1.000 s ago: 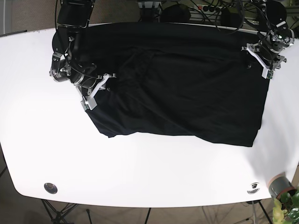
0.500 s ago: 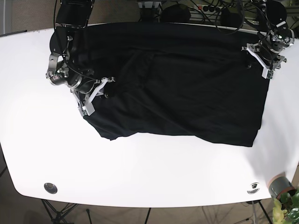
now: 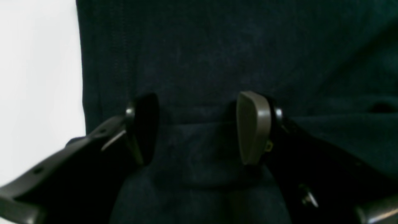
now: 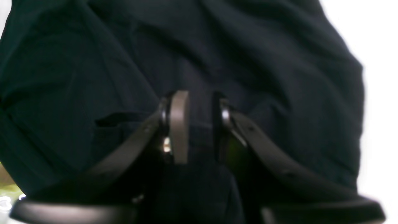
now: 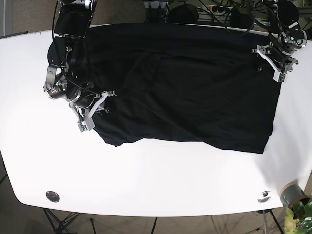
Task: Fold the T-shirt properly
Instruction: 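Grasp the shirt fabric with both grippers and adjust the right grip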
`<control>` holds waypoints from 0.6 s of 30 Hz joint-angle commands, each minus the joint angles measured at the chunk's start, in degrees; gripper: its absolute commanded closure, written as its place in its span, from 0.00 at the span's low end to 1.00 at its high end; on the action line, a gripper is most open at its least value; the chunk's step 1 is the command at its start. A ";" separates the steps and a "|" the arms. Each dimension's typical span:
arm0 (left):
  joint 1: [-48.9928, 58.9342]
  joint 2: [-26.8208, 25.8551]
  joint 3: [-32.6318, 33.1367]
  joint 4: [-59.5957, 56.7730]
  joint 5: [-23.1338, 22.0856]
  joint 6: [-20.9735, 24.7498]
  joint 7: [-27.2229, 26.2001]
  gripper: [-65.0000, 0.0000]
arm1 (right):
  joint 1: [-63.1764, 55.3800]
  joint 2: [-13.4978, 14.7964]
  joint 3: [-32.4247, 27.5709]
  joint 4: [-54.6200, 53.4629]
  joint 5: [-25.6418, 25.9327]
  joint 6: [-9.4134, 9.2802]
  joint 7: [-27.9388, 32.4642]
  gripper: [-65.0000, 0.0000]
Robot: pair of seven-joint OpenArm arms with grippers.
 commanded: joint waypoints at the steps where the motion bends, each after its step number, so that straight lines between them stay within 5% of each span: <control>1: -0.88 -1.00 -0.23 0.02 0.07 -0.01 -0.59 0.43 | 0.23 1.41 0.16 1.05 1.48 0.20 1.04 0.60; 6: -1.05 -1.00 -0.23 -0.06 1.92 -0.01 -0.59 0.43 | -2.14 1.32 0.24 2.11 1.30 0.20 1.22 0.42; 18: -1.14 -0.92 -0.23 -0.06 2.18 -0.01 -0.59 0.43 | -3.11 1.14 -0.11 -1.76 1.48 0.29 1.48 0.63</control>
